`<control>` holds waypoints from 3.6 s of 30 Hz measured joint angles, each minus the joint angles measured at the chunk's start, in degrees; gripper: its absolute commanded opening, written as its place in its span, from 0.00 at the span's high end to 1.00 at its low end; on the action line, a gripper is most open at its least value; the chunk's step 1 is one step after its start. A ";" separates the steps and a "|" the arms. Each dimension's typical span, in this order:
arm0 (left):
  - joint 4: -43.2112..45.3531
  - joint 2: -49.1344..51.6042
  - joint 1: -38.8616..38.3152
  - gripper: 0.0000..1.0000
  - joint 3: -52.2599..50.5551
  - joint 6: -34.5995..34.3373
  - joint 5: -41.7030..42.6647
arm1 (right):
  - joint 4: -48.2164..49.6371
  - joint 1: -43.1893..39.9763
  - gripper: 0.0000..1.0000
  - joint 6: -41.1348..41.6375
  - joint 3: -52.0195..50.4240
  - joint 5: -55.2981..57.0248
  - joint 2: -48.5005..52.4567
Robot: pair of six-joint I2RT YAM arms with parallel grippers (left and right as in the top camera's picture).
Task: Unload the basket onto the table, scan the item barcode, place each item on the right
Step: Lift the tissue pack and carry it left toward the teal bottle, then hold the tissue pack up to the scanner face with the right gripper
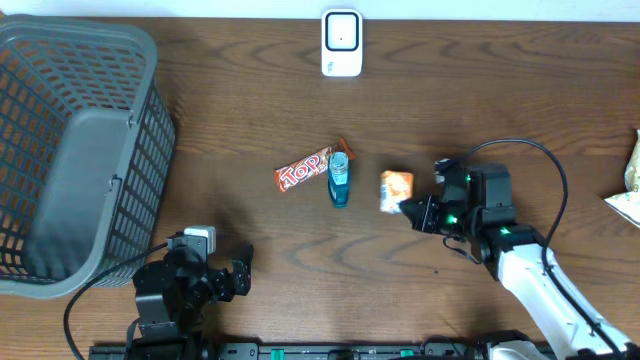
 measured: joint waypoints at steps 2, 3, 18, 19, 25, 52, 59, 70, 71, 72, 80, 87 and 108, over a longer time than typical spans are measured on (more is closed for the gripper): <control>0.00 0.00 0.00 0.02 0.00 0.00 0.00 | 0.15 -0.98 0.99 -2.16 0.00 -6.36 -0.09; 0.00 0.00 0.00 0.02 0.00 0.00 0.00 | 0.31 -1.70 0.99 -2.95 0.00 -9.49 -0.09; 0.00 0.00 0.00 0.02 0.00 0.00 0.00 | 3.32 -10.38 0.99 9.84 0.00 -39.58 -0.09; 0.00 0.00 0.00 0.02 0.00 0.00 0.00 | 3.28 -10.38 0.99 10.75 0.00 -40.48 -0.09; 0.00 0.00 0.00 0.02 0.00 0.00 0.00 | 3.43 -10.38 0.99 14.99 0.00 -42.42 -0.09; 0.00 0.00 0.00 0.02 0.00 0.00 0.00 | 3.91 -10.36 0.99 17.73 0.00 -39.52 -0.09; 0.00 0.00 0.00 0.02 0.00 0.00 0.02 | 6.47 -10.32 0.99 12.92 0.00 -37.77 -0.09; 0.00 0.00 0.00 0.02 0.00 0.00 0.00 | 12.13 -6.56 0.99 8.37 2.75 -16.37 -0.09; 0.00 0.00 0.02 0.02 0.00 0.00 0.00 | 11.17 -5.42 0.99 7.74 4.02 -13.33 -0.09; 0.00 0.00 0.00 0.02 0.00 0.00 0.00 | 9.40 -3.91 0.99 6.99 6.05 -8.87 -0.07; 0.00 0.00 0.00 0.02 0.00 0.00 0.00 | 3.32 5.68 0.99 -2.62 23.08 22.10 5.40; 0.00 0.00 0.00 0.02 0.00 0.00 0.00 | 0.31 7.26 0.99 -9.97 39.87 31.89 20.26; 0.00 0.00 0.00 0.02 0.00 0.00 0.00 | -7.10 18.82 0.99 -30.56 87.52 63.21 62.99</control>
